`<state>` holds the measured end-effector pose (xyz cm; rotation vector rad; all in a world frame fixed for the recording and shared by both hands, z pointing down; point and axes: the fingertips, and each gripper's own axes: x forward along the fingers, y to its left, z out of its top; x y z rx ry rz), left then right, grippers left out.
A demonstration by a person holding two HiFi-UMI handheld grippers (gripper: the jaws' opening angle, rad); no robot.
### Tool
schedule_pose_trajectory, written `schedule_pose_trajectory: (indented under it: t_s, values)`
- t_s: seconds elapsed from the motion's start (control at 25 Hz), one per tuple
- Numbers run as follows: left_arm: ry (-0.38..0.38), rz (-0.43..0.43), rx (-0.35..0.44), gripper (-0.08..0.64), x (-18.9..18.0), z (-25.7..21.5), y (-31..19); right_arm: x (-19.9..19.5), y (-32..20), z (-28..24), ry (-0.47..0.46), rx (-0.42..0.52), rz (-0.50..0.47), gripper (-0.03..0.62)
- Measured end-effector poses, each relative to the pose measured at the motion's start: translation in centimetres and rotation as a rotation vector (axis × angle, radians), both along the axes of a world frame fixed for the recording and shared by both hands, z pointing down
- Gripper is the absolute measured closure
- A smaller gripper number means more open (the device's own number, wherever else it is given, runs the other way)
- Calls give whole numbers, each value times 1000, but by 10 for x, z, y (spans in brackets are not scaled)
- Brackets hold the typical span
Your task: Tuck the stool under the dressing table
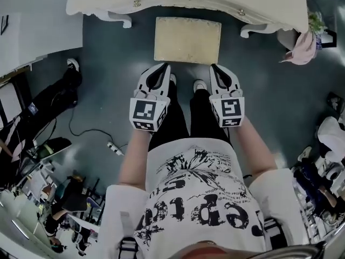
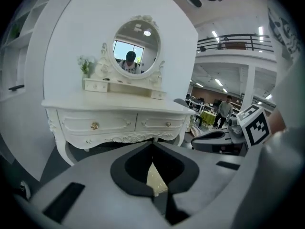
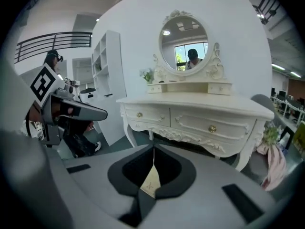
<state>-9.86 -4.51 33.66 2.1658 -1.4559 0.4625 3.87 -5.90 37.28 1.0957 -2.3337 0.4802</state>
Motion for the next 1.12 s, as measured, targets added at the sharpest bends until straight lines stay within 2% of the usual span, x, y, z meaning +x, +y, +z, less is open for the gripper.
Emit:
schedule_pose_trajectory:
  t_s: [0.08,0.2,0.52,0.8,0.92,1.12]
  values:
    - [21,31,-25,540,-6,30,-9,-4,-3,27,-11,-28,55,574]
    - [7,64,-36,540,-20,84,-23,-14,-15,74,-17,-40,104,574]
    - [-12,174,-128,540,-27,218,-10,-23,-11,203,74,-110,199,574]
    - [-6,174,-240,540,-21,324,13,-22,15,299,157,-202,224,574]
    - [-35,201,-262,540,-21,355,24,-15,27,327,185,-238,239,574]
    - [-36,174,-295,540,-27,367,26,-9,28,338,201,-261,221,574]
